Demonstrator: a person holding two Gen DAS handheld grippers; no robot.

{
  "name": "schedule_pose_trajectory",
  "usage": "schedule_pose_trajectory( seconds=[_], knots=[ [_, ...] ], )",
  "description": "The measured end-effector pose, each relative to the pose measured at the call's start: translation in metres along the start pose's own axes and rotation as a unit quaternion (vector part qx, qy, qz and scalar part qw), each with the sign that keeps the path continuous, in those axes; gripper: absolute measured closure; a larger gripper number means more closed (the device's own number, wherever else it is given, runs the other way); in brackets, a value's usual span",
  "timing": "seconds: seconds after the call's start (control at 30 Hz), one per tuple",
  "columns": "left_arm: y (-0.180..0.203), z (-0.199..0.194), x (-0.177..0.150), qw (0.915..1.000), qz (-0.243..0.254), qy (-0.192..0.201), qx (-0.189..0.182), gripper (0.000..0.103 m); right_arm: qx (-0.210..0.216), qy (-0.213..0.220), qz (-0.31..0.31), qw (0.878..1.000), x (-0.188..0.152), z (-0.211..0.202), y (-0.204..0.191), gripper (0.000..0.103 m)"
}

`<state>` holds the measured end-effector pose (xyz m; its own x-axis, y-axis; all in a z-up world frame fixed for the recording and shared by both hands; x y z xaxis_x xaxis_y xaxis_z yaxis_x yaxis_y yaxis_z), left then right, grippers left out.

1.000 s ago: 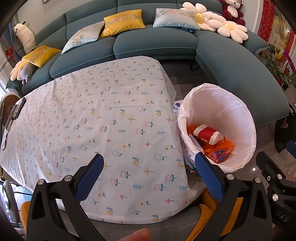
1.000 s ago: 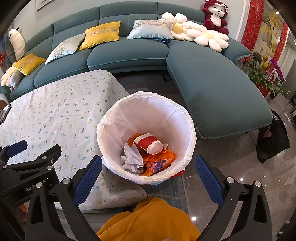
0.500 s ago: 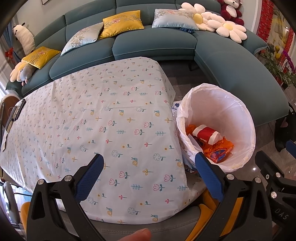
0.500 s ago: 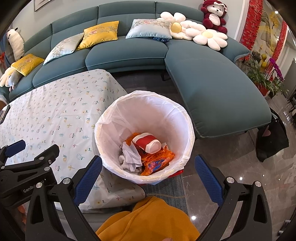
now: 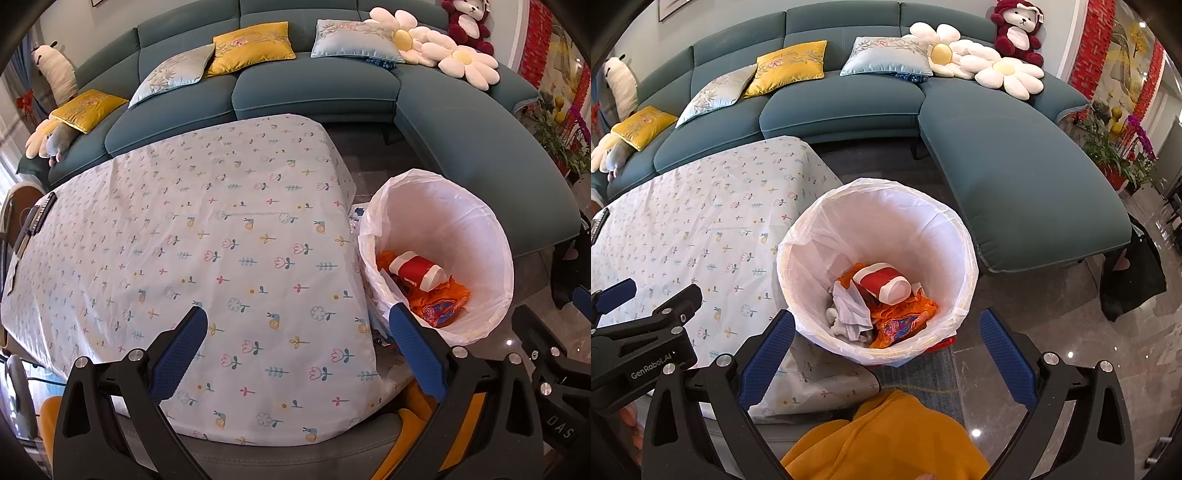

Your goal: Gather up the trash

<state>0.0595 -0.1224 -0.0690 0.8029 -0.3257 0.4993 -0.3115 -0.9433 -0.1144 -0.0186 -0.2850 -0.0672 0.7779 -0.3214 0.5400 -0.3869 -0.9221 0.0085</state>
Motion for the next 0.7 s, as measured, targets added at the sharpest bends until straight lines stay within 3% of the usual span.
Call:
schedule_pose_trajectory(
  seconds=[0.7],
  knots=[
    [0.0024,0.0,0.0001,0.9999,0.011,0.002,0.002,0.009,-0.005,-0.002,0.003,1.0,-0.0014,0.0015,0.003,0.007]
  ],
)
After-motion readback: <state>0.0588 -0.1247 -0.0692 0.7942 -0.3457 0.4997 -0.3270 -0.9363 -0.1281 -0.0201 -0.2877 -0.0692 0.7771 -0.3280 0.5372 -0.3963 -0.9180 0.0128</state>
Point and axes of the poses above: each gripper's, at about its wrist camera, not at the fingertips, and z roughly the way its jaws point, y to its right, x to its top, the point moved 4 cm from there along z, roughly the way its jaws point, and after that the axes turned 3 degrees about x, right-handed, at the moved point
